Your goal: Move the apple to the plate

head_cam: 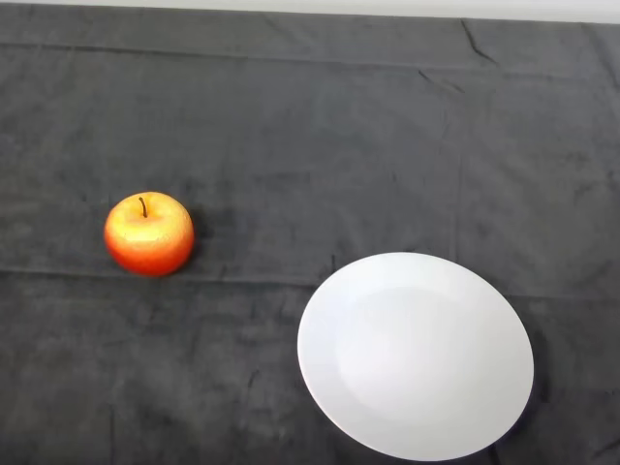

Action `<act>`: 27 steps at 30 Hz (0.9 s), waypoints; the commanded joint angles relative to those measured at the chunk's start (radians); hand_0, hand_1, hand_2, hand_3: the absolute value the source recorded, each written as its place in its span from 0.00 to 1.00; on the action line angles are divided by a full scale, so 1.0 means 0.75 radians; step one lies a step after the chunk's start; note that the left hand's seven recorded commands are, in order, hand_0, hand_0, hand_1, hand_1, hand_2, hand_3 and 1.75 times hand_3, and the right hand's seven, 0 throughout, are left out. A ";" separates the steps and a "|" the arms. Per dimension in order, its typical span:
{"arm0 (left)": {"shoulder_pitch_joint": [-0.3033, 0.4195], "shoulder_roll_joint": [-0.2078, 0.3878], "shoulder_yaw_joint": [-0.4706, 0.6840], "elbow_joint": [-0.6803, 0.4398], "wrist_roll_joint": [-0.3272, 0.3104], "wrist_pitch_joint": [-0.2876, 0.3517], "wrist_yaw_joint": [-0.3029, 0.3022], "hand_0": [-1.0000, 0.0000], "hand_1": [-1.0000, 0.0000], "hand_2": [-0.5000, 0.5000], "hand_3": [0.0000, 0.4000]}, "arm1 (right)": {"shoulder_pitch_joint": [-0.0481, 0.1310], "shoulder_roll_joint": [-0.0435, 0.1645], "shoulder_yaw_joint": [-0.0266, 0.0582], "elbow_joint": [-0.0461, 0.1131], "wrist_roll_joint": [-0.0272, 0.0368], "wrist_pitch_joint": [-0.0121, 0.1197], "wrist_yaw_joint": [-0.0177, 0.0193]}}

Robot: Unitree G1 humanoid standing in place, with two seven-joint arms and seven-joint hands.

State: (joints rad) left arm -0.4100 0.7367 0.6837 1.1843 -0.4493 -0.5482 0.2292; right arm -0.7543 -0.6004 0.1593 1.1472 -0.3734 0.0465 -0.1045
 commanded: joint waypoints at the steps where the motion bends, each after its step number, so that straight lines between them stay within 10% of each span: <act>1: 0.027 0.010 -0.002 -0.065 0.019 0.014 0.013 1.00 1.00 0.50 0.00 | 0.031 -0.007 -0.009 0.035 0.0071 -0.005 0.0014; 27: -0.051 0.004 -0.040 -0.091 0.077 0.017 0.027 1.00 1.00 0.50 0.00 | 0.032 -0.007 -0.009 0.033 0.0075 -0.005 0.0016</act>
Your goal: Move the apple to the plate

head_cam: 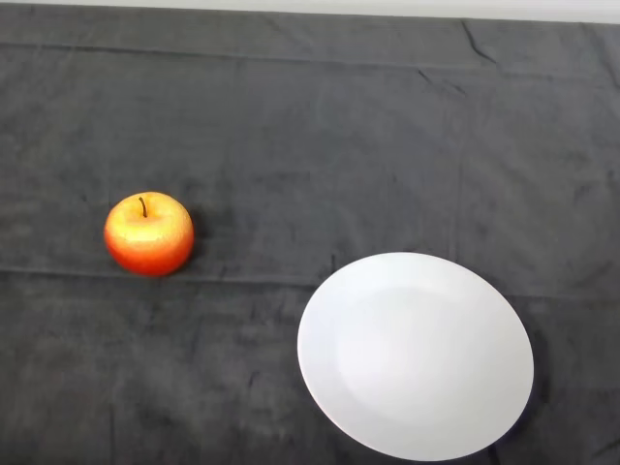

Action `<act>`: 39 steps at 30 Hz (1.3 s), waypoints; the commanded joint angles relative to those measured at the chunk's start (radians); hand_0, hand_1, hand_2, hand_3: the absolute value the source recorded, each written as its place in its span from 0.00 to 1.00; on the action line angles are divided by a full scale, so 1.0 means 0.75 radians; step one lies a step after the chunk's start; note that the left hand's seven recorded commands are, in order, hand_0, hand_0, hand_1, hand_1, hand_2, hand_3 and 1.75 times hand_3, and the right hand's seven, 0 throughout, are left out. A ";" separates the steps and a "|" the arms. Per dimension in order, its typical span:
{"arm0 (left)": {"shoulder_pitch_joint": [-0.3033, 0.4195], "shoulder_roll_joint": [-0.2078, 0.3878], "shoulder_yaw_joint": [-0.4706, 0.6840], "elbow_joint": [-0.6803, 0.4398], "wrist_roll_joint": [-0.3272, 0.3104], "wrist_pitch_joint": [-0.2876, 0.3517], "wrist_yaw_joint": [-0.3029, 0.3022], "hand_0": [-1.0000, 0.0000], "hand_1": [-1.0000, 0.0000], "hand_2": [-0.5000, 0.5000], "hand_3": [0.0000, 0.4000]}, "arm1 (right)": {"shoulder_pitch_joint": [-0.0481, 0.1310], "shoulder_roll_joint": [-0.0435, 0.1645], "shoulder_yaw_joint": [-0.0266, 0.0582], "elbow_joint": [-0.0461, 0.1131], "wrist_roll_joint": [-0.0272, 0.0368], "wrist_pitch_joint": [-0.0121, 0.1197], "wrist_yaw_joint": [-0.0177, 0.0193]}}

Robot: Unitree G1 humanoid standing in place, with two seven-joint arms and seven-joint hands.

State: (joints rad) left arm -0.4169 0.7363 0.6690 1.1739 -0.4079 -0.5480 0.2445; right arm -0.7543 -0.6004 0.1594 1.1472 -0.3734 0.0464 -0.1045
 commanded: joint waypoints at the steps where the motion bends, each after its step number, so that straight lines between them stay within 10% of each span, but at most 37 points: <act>1: -0.050 0.003 -0.025 -0.079 0.025 0.015 0.006 1.00 1.00 0.50 0.00 | 0.032 -0.007 -0.009 0.033 0.0076 -0.004 0.0016; 15: -0.204 -0.081 -0.131 -0.121 0.094 -0.041 -0.069 1.00 1.00 0.50 0.00 | 0.033 -0.007 -0.009 0.031 0.0079 -0.004 0.0018; 39: -0.283 -0.220 -0.237 -0.097 0.089 -0.117 -0.467 1.00 1.00 0.50 0.00 | 0.035 -0.007 -0.010 0.028 0.0085 -0.002 0.0023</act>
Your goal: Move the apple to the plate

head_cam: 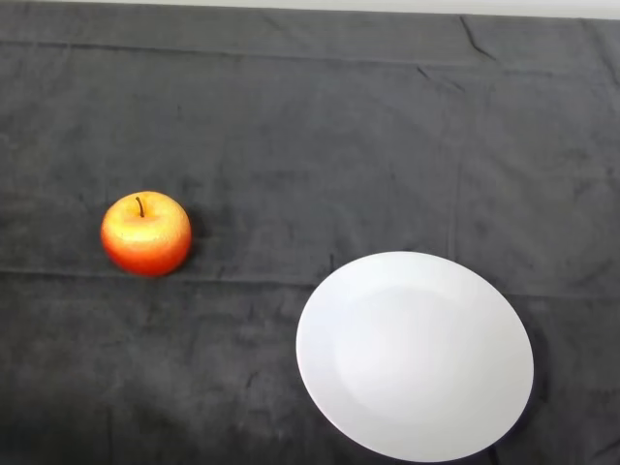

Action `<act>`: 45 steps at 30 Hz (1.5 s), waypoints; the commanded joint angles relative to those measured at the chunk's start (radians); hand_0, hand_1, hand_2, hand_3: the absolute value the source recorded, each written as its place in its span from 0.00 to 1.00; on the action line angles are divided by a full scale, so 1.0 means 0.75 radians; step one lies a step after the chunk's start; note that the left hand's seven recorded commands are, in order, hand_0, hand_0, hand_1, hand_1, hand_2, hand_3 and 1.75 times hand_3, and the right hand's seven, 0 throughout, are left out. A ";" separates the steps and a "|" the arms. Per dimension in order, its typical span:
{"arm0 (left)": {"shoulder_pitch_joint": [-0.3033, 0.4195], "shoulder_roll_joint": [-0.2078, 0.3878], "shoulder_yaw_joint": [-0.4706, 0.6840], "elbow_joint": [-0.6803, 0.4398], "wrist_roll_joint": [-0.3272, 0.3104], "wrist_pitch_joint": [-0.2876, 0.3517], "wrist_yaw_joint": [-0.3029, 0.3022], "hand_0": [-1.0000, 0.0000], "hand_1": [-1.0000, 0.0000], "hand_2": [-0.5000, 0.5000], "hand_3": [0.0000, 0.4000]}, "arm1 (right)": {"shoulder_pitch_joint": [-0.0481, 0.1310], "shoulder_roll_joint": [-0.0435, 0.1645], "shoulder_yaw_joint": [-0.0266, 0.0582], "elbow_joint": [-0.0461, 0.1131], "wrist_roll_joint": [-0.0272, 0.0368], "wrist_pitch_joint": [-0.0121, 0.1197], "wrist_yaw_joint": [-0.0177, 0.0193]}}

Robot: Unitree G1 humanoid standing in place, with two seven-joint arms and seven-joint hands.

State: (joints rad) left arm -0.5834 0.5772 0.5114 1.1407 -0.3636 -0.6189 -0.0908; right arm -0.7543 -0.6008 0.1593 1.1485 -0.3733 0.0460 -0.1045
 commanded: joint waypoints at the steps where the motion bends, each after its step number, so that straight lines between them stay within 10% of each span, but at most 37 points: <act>1: -0.064 -0.013 -0.033 -0.049 0.031 -0.019 -0.037 1.00 1.00 0.50 0.00 | 0.035 -0.007 -0.010 0.026 0.0083 -0.001 0.0024; 45: -0.160 -0.251 -0.333 0.024 0.125 0.074 -0.800 1.00 1.00 0.50 0.00 | 0.034 -0.007 -0.009 0.027 0.0082 -0.001 0.0025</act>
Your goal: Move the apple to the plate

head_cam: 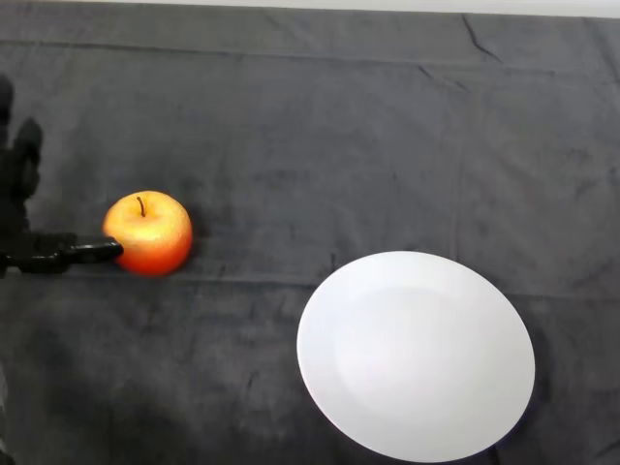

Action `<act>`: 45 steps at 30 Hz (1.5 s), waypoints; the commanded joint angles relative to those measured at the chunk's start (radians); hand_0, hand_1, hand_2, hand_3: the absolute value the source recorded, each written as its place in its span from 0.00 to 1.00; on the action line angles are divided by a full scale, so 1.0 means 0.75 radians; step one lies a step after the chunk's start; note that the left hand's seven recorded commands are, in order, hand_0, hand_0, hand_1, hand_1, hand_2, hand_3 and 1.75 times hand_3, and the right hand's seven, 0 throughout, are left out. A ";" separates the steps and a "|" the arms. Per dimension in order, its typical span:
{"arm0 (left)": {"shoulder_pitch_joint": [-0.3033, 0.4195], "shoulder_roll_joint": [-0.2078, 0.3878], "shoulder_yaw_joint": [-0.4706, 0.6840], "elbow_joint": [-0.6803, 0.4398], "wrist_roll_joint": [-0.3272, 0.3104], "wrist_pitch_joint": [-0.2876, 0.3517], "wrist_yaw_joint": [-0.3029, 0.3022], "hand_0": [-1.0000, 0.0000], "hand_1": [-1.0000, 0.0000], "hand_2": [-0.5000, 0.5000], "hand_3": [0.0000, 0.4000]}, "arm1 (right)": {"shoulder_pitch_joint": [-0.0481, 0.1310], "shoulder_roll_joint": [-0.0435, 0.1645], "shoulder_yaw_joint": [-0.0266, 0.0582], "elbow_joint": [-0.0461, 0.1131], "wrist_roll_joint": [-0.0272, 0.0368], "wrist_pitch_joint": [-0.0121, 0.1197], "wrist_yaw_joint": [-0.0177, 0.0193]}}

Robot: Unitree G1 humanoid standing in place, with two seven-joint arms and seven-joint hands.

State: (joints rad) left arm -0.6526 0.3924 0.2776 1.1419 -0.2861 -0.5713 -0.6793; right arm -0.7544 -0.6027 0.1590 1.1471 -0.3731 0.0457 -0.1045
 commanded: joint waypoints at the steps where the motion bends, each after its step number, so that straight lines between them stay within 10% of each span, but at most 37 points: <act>1: -0.068 -0.008 -0.028 0.024 0.028 0.008 -0.017 1.00 1.00 0.50 0.00 | 0.034 -0.004 -0.009 0.029 0.0079 -0.001 0.0025; 25: -0.011 -0.026 -0.241 0.069 0.289 -0.062 0.071 1.00 1.00 0.50 0.00 | 0.034 -0.004 -0.009 0.029 0.0079 -0.001 0.0023; 27: -0.011 -0.023 -0.253 0.071 0.305 -0.060 0.081 0.53 0.74 0.39 0.47 | 0.034 -0.004 -0.009 0.029 0.0079 -0.001 0.0023; 30: -0.009 -0.016 -0.269 0.073 0.326 -0.060 0.097 0.49 0.47 0.51 0.53 | 0.034 -0.004 -0.009 0.029 0.0079 -0.001 0.0023; 33: -0.010 -0.010 -0.281 0.074 0.346 -0.060 0.115 0.34 0.16 0.59 0.84 | 0.034 -0.004 -0.009 0.029 0.0080 -0.001 0.0023; 38: -0.008 -0.006 -0.298 0.073 0.372 -0.067 0.145 0.00 0.08 0.46 1.00 | 0.035 -0.004 -0.009 0.028 0.0080 -0.001 0.0024; 45: -0.023 -0.005 -0.313 0.071 0.394 -0.067 0.177 0.00 0.00 0.50 1.00 | 0.035 -0.004 -0.009 0.028 0.0081 -0.001 0.0024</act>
State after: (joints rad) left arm -0.6544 0.3574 0.0789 1.1652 -0.0155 -0.6217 -0.5376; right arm -0.7545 -0.6041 0.1586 1.1466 -0.3730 0.0456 -0.1045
